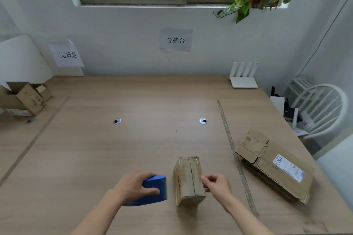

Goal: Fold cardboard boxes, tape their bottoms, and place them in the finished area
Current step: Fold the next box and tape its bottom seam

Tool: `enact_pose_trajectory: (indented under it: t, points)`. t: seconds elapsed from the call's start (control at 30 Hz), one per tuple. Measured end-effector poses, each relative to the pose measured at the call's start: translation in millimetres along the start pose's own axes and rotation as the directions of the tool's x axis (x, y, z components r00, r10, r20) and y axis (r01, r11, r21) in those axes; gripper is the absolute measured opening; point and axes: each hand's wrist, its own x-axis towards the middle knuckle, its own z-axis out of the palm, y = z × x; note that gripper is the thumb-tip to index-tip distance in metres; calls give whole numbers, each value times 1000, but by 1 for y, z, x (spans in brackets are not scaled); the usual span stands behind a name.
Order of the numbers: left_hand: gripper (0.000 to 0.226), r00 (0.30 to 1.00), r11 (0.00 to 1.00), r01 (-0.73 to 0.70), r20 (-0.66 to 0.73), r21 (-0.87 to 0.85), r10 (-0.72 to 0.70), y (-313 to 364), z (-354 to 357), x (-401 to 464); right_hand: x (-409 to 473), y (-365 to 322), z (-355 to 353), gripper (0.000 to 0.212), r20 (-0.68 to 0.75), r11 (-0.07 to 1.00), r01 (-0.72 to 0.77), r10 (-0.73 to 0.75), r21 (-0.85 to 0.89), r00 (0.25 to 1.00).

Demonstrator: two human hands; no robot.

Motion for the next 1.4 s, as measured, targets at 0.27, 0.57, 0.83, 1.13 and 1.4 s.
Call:
enact_pose_trajectory:
  t: [0.27, 0.57, 0.83, 1.13, 1.4]
  points:
    - [57, 997, 998, 7, 79, 63, -12, 22, 31, 26, 7, 52, -26, 3, 13, 988, -151, 152, -8, 988]
    - [59, 994, 992, 4, 104, 128, -18, 21, 54, 46, 23, 70, -25, 3, 1, 977, -213, 213, -24, 977]
    - [65, 986, 976, 71, 133, 207, -99, 11, 74, 58, 39, 90, 3, 10, 13, 956, -290, 290, -35, 957]
    - [67, 984, 974, 81, 140, 210, -112, 6, 83, 62, 22, 92, 43, 58, -173, 935, -241, 201, -260, 964]
    - [63, 988, 985, 97, 104, 143, -113, 5, 88, 57, 33, 59, 72, 121, 123, 809, 39, 42, -586, 991]
